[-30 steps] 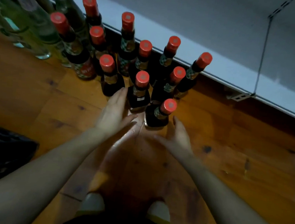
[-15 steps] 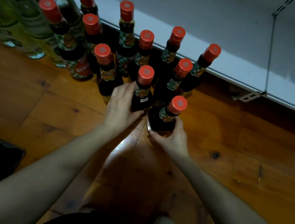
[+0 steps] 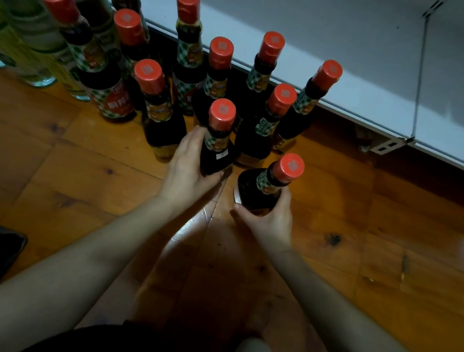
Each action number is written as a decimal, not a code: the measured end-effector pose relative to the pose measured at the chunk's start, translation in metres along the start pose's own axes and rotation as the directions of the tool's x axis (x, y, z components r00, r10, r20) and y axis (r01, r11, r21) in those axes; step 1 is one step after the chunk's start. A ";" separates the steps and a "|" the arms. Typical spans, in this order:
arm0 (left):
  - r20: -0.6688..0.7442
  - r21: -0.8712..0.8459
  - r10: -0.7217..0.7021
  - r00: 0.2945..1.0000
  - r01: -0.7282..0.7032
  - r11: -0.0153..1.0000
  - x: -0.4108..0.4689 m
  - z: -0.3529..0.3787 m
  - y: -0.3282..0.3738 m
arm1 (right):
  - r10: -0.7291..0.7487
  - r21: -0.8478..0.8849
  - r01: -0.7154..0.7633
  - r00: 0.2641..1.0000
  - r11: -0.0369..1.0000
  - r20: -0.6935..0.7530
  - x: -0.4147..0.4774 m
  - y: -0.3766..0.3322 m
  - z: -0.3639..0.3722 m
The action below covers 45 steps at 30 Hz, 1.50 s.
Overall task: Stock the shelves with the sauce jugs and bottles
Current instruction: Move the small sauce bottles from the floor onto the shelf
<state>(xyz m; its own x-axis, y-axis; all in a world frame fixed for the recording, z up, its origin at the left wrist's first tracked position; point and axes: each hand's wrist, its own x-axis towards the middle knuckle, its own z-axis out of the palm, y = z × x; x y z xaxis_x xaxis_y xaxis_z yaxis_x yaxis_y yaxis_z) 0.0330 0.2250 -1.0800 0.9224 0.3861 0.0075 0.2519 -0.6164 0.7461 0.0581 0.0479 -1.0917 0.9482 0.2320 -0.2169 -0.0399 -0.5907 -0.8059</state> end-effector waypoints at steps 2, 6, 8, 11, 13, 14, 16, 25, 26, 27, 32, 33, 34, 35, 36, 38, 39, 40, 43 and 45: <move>0.008 -0.028 -0.028 1.000 0.028 0.999 0.001 0.000 -0.002 | -0.016 -0.010 0.015 1.000 1.000 -0.019 0.001 0.001 0.000; 0.005 -0.050 -0.069 0.998 0.070 0.996 0.003 -0.002 -0.001 | -0.010 -0.008 0.010 1.000 1.000 -0.002 0.003 -0.006 -0.005; 0.035 -0.091 -0.124 0.992 0.127 0.988 0.001 -0.009 0.010 | -0.009 -0.014 0.009 1.000 1.000 -0.002 -0.001 -0.013 -0.014; 0.090 -0.135 -0.195 0.977 0.206 0.969 -0.012 -0.030 0.036 | 0.042 0.019 -0.043 0.998 0.999 0.056 -0.015 -0.035 -0.035; 0.101 -0.143 -0.213 0.972 0.226 0.964 -0.024 -0.049 0.054 | 0.067 0.033 -0.070 0.994 0.997 0.091 -0.028 -0.057 -0.054; 0.110 -0.148 -0.228 0.968 0.242 0.959 -0.030 -0.060 0.065 | 0.075 0.028 -0.078 0.992 0.997 0.099 -0.035 -0.070 -0.065; 0.131 -0.160 -0.264 0.956 0.283 0.946 -0.041 -0.084 0.090 | 0.090 0.026 -0.093 0.991 0.995 0.102 -0.050 -0.098 -0.085; 0.149 -0.187 -0.365 0.919 0.388 0.902 -0.065 -0.225 0.255 | 0.179 0.067 -0.186 0.979 0.980 0.093 -0.120 -0.253 -0.202; 0.143 -0.189 -0.353 0.925 0.376 0.907 -0.066 -0.242 0.275 | 0.177 0.075 -0.184 0.979 0.980 0.097 -0.127 -0.272 -0.219; 0.140 -0.188 -0.339 0.931 0.361 0.914 -0.067 -0.259 0.296 | 0.178 0.089 -0.187 0.979 0.978 0.098 -0.135 -0.291 -0.236; 0.104 -0.236 -0.284 0.953 0.301 0.924 -0.065 -0.349 0.411 | 0.174 0.151 -0.185 0.981 0.971 0.087 -0.168 -0.389 -0.327; 0.098 -0.231 -0.257 0.961 0.273 0.934 -0.066 -0.365 0.432 | 0.165 0.153 -0.175 0.983 0.972 0.077 -0.175 -0.406 -0.344; 0.095 -0.225 -0.232 0.968 0.248 0.942 -0.067 -0.381 0.452 | 0.156 0.155 -0.163 0.986 0.974 0.058 -0.181 -0.424 -0.361; 0.094 -0.223 -0.207 0.974 0.223 0.949 -0.067 -0.396 0.470 | 0.141 0.153 -0.144 0.990 0.978 0.028 -0.186 -0.441 -0.377; 0.099 -0.225 -0.195 0.976 0.213 0.951 -0.067 -0.410 0.486 | 0.131 0.146 -0.129 0.991 0.981 -0.001 -0.191 -0.457 -0.392; 0.117 -0.248 -0.156 0.981 0.181 0.952 -0.067 -0.436 0.520 | 0.152 0.153 -0.141 0.986 0.978 -0.066 -0.201 -0.489 -0.419; 0.119 -0.263 -0.124 0.985 0.152 0.953 -0.067 -0.448 0.535 | 0.160 0.162 -0.142 0.981 0.977 -0.108 -0.206 -0.504 -0.431; 0.113 -0.280 -0.096 0.989 0.125 0.952 -0.067 -0.459 0.550 | 0.154 0.169 -0.128 0.977 0.977 -0.149 -0.212 -0.517 -0.444; 0.102 -0.331 -0.033 0.994 0.065 0.941 -0.070 -0.489 0.592 | 0.141 0.193 -0.093 0.957 0.977 -0.252 -0.232 -0.554 -0.479; 0.108 -0.359 0.036 0.993 0.005 0.933 -0.070 -0.504 0.618 | 0.127 0.206 -0.062 0.940 0.976 -0.317 -0.248 -0.574 -0.501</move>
<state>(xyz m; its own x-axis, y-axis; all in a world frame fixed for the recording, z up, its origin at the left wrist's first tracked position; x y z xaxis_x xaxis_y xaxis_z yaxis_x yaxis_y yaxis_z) -0.0236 0.1629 -0.2838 0.9572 0.2869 -0.0374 0.1347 -0.3274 0.9352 0.0037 -0.0576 -0.2991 0.9861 -0.1022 -0.1312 -0.1628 -0.4316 -0.8872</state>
